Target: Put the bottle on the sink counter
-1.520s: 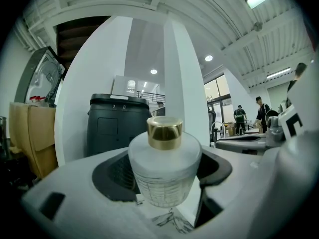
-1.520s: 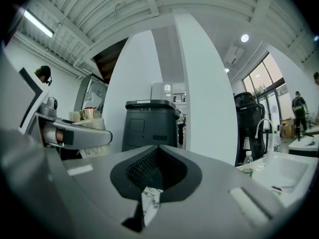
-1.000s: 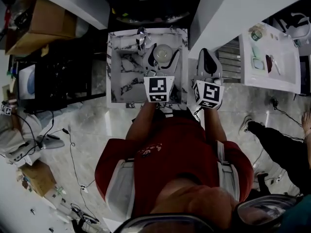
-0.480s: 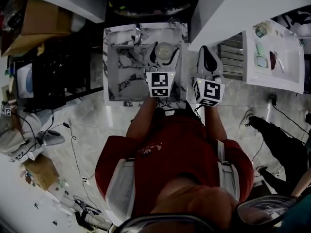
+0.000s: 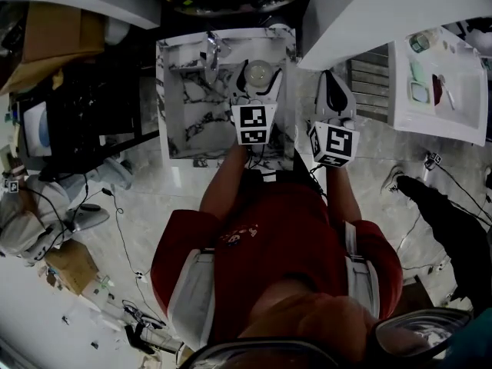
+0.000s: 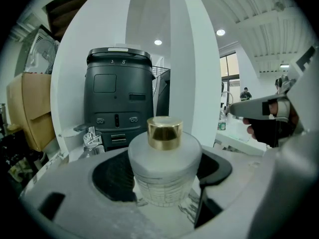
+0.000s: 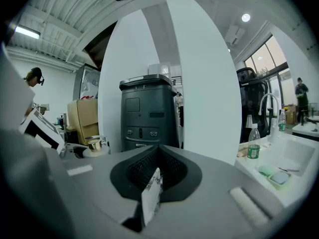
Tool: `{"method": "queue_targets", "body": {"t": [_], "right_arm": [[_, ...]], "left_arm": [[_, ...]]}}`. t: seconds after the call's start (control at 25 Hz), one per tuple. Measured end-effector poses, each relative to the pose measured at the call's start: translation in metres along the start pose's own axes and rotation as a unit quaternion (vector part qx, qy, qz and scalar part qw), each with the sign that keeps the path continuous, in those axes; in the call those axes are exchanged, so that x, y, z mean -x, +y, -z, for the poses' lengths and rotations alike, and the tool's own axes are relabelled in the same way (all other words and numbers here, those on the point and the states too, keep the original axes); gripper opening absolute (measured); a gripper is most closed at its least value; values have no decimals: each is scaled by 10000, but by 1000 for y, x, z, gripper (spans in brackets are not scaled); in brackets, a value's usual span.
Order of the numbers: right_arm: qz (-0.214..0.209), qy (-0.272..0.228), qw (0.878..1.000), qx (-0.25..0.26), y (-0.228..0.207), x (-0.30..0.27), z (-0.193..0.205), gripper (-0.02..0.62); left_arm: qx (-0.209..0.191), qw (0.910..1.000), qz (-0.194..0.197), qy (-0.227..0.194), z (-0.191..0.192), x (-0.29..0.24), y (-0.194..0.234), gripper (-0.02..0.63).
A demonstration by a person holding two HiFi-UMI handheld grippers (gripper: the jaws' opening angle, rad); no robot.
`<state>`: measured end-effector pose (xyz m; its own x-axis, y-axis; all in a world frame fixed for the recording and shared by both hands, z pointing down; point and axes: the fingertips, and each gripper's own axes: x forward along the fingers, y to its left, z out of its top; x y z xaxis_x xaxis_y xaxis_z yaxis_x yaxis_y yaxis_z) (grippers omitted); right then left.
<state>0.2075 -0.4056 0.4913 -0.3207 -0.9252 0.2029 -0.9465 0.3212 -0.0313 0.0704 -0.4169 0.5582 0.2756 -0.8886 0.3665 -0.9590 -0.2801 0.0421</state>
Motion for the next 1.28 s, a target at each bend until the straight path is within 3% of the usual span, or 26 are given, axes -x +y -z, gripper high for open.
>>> {"method": "queue_targets", "body": {"t": [0.76, 0.96, 1.28], "right_arm": [[-133, 491, 9987, 100, -5, -39, 41, 3], [-132, 947, 9953, 165, -4, -42, 57, 3], [-128, 1017, 9947, 120, -5, -49, 69, 3]], "left_arm": [[120, 9995, -78, 289, 40, -58, 23, 336], [130, 9993, -57, 356, 51, -70, 25, 336], [89, 9991, -120, 394, 59, -84, 35, 336]]}}
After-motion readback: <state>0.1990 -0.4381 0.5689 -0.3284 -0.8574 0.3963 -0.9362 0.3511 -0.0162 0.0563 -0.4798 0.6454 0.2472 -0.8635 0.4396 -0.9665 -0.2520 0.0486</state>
